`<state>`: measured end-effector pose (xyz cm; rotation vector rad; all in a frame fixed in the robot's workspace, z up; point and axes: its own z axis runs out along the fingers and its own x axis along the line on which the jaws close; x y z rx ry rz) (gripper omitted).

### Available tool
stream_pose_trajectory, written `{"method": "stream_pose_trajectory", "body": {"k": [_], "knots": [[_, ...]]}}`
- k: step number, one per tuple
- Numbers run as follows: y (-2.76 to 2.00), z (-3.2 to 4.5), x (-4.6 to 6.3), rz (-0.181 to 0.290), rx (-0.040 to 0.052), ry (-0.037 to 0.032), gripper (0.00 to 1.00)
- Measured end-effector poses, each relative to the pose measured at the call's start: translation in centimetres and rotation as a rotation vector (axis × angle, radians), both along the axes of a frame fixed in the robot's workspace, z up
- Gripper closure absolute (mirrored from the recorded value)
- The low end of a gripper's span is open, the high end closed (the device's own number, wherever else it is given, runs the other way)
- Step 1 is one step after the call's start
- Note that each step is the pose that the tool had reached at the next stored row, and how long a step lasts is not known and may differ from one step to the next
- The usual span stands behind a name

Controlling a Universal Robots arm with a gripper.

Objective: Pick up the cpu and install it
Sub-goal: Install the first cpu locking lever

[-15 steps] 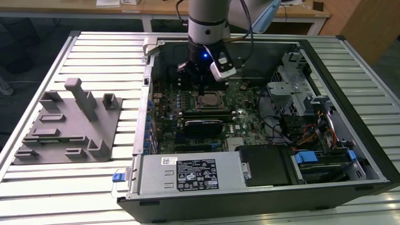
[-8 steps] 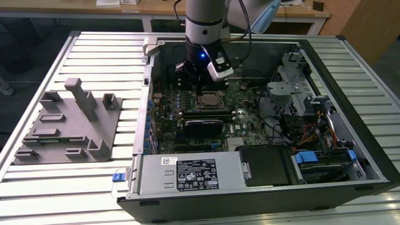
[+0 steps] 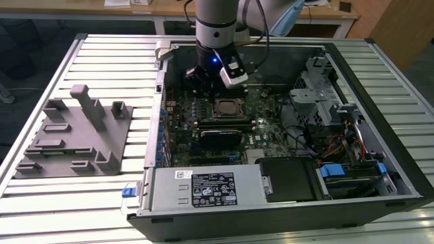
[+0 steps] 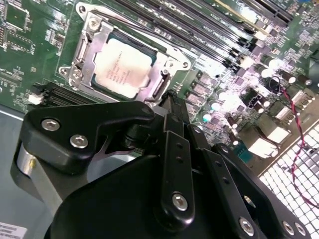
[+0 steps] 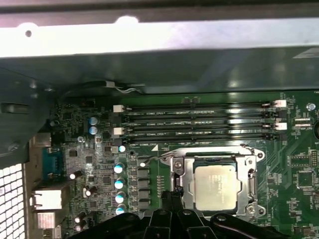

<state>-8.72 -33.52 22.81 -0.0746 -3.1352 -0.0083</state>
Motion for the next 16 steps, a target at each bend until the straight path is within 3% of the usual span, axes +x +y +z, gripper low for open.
{"method": "stream_pose_trajectory", "body": {"k": [16], "knots": [[0.00,0.00,-1.6,0.000,0.0000,0.0000,0.89]]}}
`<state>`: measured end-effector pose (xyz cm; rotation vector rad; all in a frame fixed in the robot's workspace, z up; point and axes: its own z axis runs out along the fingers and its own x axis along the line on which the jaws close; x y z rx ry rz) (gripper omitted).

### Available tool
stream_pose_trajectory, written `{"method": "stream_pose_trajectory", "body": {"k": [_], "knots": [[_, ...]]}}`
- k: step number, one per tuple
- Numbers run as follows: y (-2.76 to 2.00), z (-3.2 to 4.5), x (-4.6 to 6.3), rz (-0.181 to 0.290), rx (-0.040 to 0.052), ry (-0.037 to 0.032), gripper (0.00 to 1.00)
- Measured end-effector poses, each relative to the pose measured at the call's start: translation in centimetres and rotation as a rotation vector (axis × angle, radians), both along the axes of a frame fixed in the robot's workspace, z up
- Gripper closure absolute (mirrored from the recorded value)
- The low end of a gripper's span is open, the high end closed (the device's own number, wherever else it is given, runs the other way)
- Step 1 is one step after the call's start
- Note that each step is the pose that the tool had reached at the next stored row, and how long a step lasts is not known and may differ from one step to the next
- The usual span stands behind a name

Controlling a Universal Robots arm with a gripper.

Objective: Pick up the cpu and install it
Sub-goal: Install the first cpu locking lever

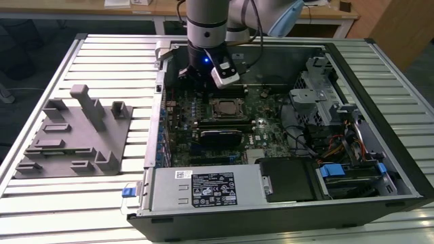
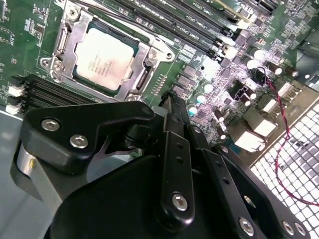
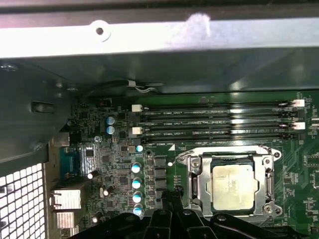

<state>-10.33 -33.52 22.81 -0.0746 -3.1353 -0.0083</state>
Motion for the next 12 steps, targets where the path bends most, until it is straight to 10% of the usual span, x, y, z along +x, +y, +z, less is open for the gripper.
{"method": "stream_pose_trajectory", "body": {"k": [9,12], "knots": [[-0.01,0.01,-0.30,0.000,0.0009,0.0002,0.89],[-0.01,0.01,-0.54,0.000,0.0221,0.0001,0.89]]}}
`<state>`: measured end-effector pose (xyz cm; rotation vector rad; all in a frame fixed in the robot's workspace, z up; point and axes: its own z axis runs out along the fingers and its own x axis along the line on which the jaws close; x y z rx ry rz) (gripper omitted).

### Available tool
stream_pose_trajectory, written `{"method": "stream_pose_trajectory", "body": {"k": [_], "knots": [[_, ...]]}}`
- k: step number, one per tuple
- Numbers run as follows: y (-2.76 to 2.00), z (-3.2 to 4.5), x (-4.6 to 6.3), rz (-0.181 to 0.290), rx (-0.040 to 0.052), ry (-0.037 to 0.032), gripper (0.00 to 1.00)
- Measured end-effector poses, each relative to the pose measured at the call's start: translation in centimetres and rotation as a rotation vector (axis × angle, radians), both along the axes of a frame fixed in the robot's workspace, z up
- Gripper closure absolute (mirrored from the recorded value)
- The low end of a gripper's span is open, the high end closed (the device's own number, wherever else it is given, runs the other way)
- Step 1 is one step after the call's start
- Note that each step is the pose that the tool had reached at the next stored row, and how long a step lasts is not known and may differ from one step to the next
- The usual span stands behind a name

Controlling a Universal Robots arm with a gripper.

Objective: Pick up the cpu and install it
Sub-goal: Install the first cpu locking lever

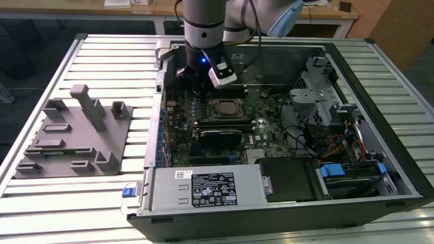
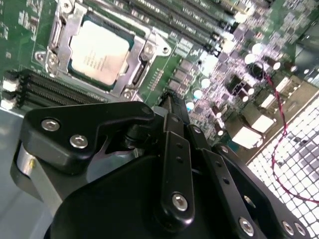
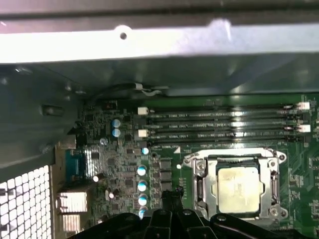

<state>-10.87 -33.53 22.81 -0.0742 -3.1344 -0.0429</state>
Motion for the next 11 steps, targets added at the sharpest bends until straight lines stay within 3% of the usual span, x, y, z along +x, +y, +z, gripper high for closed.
{"method": "stream_pose_trajectory", "body": {"k": [3,11], "knots": [[0.00,0.14,-0.1,0.000,0.0144,0.0002,0.89],[0.00,1.25,-0.1,0.000,0.0277,0.0001,0.89]]}}
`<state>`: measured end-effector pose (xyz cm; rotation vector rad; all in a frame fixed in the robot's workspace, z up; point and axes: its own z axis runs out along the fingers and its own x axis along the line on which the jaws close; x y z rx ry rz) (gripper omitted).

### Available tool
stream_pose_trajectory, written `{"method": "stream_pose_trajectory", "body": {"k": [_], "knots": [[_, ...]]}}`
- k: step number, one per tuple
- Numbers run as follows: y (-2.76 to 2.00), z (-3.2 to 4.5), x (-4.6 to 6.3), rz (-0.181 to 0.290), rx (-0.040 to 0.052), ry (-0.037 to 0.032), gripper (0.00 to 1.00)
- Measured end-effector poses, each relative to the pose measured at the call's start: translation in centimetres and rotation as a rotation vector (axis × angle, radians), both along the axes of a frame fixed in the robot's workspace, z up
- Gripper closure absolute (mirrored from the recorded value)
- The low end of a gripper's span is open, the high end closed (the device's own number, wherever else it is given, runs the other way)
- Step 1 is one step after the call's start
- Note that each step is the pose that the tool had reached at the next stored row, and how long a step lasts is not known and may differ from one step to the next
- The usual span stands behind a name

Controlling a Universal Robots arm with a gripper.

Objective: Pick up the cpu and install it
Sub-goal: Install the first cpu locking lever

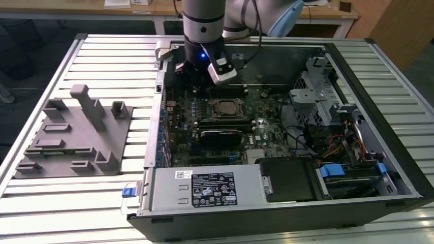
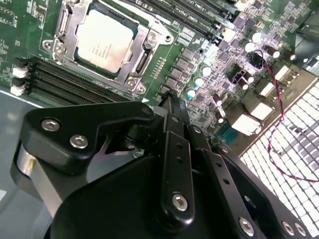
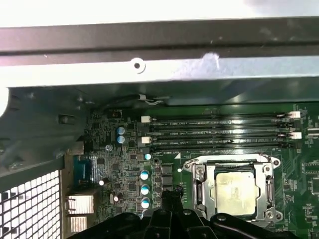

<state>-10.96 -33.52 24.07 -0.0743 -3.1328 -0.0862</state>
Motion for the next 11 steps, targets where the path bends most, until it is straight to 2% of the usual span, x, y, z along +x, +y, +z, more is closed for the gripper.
{"method": "stream_pose_trajectory", "body": {"k": [8,9,11], "knots": [[0.00,0.46,-0.04,0.000,0.0342,-0.0001,0.89],[0.00,0.47,-0.07,0.000,0.0397,0.0000,0.89],[0.00,0.47,-0.13,0.000,0.0563,0.0000,0.89]]}}
